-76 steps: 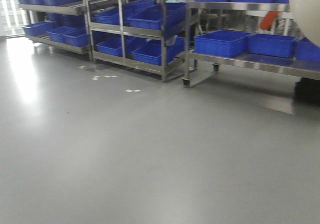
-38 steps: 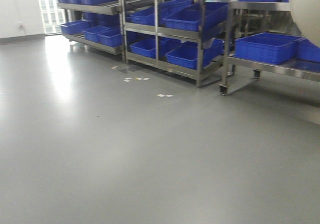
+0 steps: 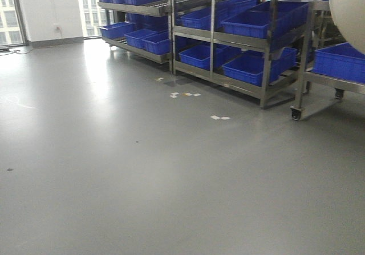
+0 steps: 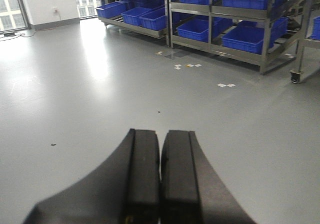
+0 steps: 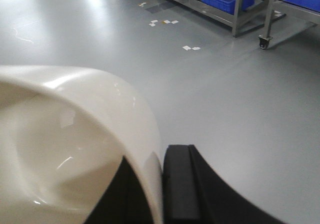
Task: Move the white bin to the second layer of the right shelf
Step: 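Drive forward along the yellow floor line carrying the white bin, then drive toward the windows holding the white bin in the right gripper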
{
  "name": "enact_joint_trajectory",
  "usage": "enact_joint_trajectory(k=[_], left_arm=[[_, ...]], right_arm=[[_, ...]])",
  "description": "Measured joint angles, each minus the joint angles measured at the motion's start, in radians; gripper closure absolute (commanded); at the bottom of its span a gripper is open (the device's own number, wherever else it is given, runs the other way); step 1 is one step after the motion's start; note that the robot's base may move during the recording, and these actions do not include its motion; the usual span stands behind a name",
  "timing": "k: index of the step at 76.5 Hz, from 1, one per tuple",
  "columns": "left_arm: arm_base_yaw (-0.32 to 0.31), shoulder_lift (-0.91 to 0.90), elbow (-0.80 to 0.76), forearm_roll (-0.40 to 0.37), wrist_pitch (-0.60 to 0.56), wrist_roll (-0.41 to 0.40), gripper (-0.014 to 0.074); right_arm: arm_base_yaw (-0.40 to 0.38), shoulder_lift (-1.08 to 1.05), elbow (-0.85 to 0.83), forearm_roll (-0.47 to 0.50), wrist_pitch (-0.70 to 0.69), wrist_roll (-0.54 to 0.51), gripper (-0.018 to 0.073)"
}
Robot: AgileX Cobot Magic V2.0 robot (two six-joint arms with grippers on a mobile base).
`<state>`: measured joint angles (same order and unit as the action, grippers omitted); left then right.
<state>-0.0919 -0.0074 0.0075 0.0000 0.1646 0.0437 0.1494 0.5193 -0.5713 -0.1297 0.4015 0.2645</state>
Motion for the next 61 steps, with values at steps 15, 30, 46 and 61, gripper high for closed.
enact_joint_trajectory(k=[15,30,46,61], left_arm=[[0.000,0.000,0.000,0.000,0.000,0.000,0.0512],[0.000,0.000,0.000,0.000,0.000,0.000,0.0512],[0.000,0.000,0.000,0.000,0.000,0.000,0.0512],[0.000,0.000,0.000,0.000,0.000,0.000,0.0512]], right_arm=[[0.000,0.000,0.000,0.000,0.000,0.000,0.0504],[0.000,0.000,0.000,0.000,0.000,0.000,0.0504],[0.000,0.000,0.000,0.000,0.000,0.000,0.0504],[0.000,0.000,0.000,0.000,0.000,0.000,0.0504]])
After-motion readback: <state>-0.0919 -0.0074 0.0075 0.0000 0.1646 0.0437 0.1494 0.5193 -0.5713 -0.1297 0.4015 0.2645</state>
